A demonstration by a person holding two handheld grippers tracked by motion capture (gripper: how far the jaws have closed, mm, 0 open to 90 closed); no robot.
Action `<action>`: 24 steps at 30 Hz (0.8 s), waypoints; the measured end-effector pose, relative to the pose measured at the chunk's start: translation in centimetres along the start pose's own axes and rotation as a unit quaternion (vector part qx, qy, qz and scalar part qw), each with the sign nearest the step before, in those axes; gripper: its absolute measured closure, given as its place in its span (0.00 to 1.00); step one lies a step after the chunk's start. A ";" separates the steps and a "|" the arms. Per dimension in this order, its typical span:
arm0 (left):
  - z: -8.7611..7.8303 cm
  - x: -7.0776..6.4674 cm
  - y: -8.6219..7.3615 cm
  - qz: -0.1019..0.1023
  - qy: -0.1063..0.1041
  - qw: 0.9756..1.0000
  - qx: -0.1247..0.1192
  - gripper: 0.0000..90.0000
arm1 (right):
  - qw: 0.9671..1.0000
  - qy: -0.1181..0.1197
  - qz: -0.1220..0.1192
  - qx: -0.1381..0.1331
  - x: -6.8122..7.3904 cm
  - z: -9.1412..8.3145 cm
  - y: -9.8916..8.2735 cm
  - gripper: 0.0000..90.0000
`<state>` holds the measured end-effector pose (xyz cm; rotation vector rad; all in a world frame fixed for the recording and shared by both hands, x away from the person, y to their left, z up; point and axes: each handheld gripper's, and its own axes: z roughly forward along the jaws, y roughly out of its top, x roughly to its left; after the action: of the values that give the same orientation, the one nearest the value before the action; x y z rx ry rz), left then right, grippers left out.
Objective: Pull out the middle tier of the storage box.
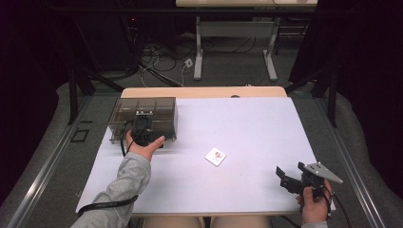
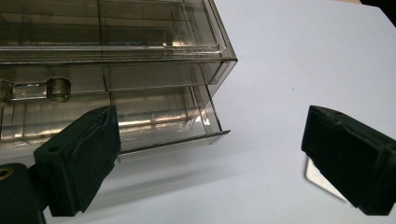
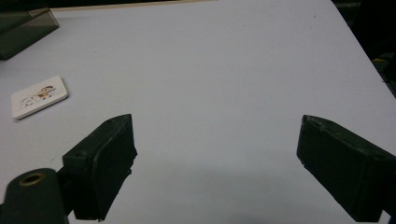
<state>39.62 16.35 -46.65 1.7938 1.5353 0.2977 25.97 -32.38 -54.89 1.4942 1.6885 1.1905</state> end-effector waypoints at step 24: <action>1.1 0.9 0.3 -0.014 0.020 1.000 0.004 0.14 | 1.000 0.000 -0.002 -0.002 -0.1 0.0 0.0 0.12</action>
<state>40.73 16.74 -47.48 1.7809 1.5915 0.3155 25.96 -32.48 -54.87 1.4876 1.6879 1.1897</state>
